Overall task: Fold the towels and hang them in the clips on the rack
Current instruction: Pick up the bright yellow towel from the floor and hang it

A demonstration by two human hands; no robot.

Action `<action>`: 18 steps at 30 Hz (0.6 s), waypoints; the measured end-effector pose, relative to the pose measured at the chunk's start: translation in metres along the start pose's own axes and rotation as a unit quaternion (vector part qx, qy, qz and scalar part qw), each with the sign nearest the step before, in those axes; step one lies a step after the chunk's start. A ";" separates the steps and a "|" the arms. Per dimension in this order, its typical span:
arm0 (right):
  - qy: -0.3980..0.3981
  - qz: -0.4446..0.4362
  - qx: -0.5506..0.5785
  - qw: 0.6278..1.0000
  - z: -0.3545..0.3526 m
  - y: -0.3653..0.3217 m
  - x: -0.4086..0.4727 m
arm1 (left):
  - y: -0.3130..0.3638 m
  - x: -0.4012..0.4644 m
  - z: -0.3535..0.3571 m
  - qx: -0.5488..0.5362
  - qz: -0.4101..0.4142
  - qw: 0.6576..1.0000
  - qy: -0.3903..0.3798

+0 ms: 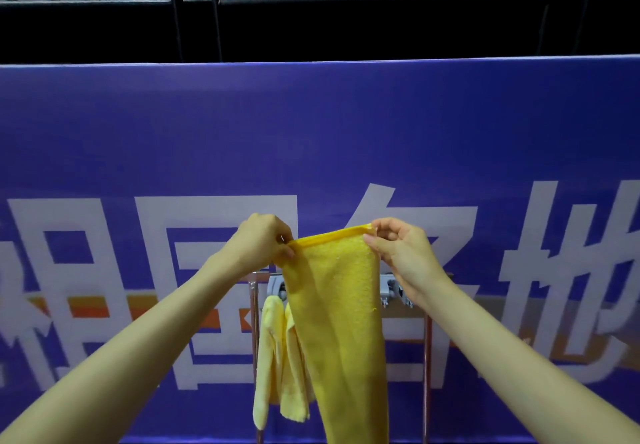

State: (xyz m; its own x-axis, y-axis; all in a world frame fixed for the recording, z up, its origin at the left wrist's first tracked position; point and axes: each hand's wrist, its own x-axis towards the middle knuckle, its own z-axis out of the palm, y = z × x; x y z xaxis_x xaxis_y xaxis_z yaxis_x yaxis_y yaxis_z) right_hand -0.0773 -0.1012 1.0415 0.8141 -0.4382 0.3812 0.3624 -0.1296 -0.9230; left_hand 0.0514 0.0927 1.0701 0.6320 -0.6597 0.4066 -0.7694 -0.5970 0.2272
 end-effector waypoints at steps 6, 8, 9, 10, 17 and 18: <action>0.008 0.001 0.023 1.000 0.005 -0.002 0.001 | 0.002 0.001 0.003 -0.054 -0.035 0.997 0.035; 0.011 0.000 0.020 1.000 0.005 -0.002 0.001 | 0.001 0.001 0.003 -0.049 -0.031 0.998 0.020; 0.011 -0.001 0.010 1.000 0.005 -0.002 0.001 | 0.000 0.001 0.003 -0.041 -0.028 0.999 0.007; 0.010 -0.003 -0.001 1.000 0.005 -0.001 0.000 | 0.000 0.000 0.004 -0.034 -0.029 0.999 -0.005; 0.021 -0.021 -0.033 0.999 0.009 0.003 -0.004 | 0.009 -0.003 0.007 0.114 -0.083 0.988 0.062; 0.022 -0.021 -0.033 0.999 0.008 0.002 -0.004 | 0.009 -0.002 0.005 0.112 -0.075 0.989 0.065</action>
State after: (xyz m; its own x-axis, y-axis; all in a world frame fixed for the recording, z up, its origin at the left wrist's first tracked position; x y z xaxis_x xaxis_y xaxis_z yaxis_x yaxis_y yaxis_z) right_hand -0.0758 -0.0928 1.0384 0.7776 -0.4697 0.4180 0.3634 -0.2068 -0.9084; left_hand 0.0435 0.0863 1.0666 0.7097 -0.5000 0.4963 -0.6185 -0.7796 0.0990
